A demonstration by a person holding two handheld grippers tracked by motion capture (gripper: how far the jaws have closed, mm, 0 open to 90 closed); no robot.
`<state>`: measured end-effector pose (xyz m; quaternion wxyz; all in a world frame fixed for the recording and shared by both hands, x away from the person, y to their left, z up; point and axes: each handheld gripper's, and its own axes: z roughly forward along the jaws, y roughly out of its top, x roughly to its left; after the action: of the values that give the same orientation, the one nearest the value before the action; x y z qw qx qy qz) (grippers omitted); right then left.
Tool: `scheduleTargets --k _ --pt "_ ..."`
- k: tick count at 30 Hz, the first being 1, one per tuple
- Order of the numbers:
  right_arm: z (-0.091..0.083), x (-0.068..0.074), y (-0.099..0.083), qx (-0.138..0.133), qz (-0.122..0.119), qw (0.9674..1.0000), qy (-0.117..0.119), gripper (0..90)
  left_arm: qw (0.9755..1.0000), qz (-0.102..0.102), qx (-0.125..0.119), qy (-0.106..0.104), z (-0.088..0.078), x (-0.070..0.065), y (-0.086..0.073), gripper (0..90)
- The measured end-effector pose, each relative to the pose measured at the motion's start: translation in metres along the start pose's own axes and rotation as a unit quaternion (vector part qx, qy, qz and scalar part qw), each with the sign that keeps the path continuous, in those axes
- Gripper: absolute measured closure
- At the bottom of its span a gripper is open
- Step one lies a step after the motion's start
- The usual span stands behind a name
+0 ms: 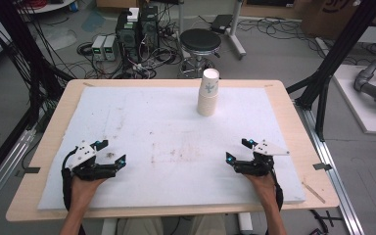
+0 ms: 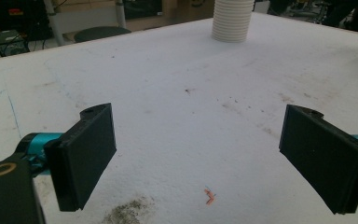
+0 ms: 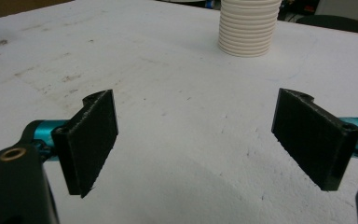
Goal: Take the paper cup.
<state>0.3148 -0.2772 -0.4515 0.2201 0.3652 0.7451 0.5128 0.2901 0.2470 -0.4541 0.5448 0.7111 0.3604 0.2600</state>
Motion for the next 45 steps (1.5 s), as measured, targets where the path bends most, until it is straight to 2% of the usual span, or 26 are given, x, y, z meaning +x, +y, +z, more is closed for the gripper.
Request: scheduleTargets --k 4,7,18,20,24,27,32,41,45 --pt "0.000 -0.001 0.000 0.000 0.000 1.0000 0.003 14.8 1.0000 -0.004 0.003 0.000 0.000 0.001 0.000 10.6" --pt "0.000 -0.003 0.000 0.003 0.009 0.9999 0.007 14.8 1.0000 0.000 0.000 0.001 0.000 0.000 0.000 10.7" --pt "-0.001 -0.006 -0.001 -0.009 0.016 0.9998 0.008 14.8 1.0000 -0.001 0.007 0.000 0.001 0.001 0.001 10.6" --pt "-0.002 -0.006 -0.001 -0.010 0.025 0.9996 0.009 14.8 1.0000 0.000 0.007 0.001 0.001 0.001 0.001 10.6" --pt "-0.003 -0.008 -0.001 -0.016 0.026 0.9992 0.026 14.8 1.0000 -0.001 0.008 0.002 0.001 0.000 0.001 10.6" --pt "-0.004 -0.012 -0.001 -0.019 0.046 0.9980 0.038 14.8 1.0000 0.000 0.009 0.002 0.002 0.000 0.001 10.6" --pt "-0.009 -0.015 0.005 -0.027 0.041 0.9984 0.028 14.8 0.9999 0.001 0.011 0.003 0.002 0.000 0.001 10.6" --pt "-0.020 -0.030 0.046 -0.021 0.027 0.9991 0.026 14.7 0.9999 -0.003 0.014 0.003 0.003 0.000 0.001 10.7" --pt "-0.023 -0.042 0.072 -0.013 0.025 0.9993 0.025 14.7 0.9999 -0.005 0.014 0.002 0.003 0.001 0.001 10.7"
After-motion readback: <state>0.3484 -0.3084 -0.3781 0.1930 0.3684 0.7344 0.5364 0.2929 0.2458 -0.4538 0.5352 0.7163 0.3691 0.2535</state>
